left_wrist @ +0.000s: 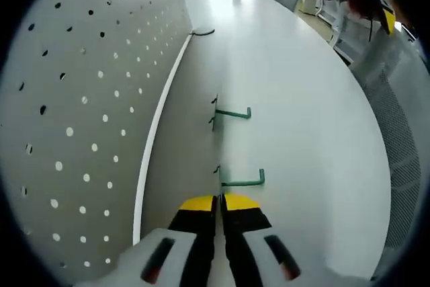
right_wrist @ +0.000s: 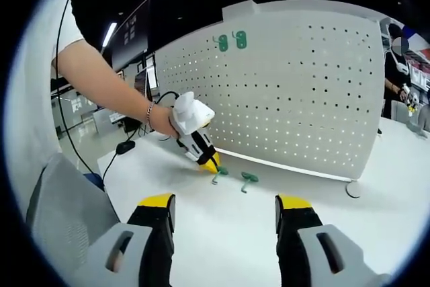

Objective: Insert the hook assembly into the mounting plate slot until the hook locks in place.

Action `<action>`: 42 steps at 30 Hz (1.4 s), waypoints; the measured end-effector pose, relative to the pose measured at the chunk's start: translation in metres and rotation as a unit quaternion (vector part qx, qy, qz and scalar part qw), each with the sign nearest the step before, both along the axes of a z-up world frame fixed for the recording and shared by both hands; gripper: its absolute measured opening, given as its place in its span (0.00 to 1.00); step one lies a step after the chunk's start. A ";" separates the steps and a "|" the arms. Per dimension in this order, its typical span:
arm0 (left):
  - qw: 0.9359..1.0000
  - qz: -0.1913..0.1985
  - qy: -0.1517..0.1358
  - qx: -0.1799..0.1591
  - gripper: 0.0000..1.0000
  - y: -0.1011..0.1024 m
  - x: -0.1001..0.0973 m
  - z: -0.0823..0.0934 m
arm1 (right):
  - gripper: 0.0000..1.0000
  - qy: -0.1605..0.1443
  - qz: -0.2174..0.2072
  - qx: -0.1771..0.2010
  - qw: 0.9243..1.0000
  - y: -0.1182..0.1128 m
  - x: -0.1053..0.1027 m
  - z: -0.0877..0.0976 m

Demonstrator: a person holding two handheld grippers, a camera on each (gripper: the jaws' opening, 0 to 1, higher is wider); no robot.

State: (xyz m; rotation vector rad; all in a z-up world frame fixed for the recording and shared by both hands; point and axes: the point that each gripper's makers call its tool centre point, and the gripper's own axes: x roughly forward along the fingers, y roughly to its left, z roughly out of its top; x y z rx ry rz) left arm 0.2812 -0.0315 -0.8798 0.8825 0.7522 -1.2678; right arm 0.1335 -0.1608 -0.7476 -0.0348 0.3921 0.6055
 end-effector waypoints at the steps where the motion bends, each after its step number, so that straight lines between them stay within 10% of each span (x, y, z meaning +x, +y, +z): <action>1: 1.000 -0.004 -0.003 -0.011 0.03 -0.001 -0.001 0.002 | 0.58 -0.001 0.000 0.000 1.000 0.000 0.000 0.000; 42: 0.971 0.120 -0.052 -0.202 0.03 0.006 0.004 0.080 | 0.58 -0.009 -0.007 0.008 1.000 -0.002 0.001 0.006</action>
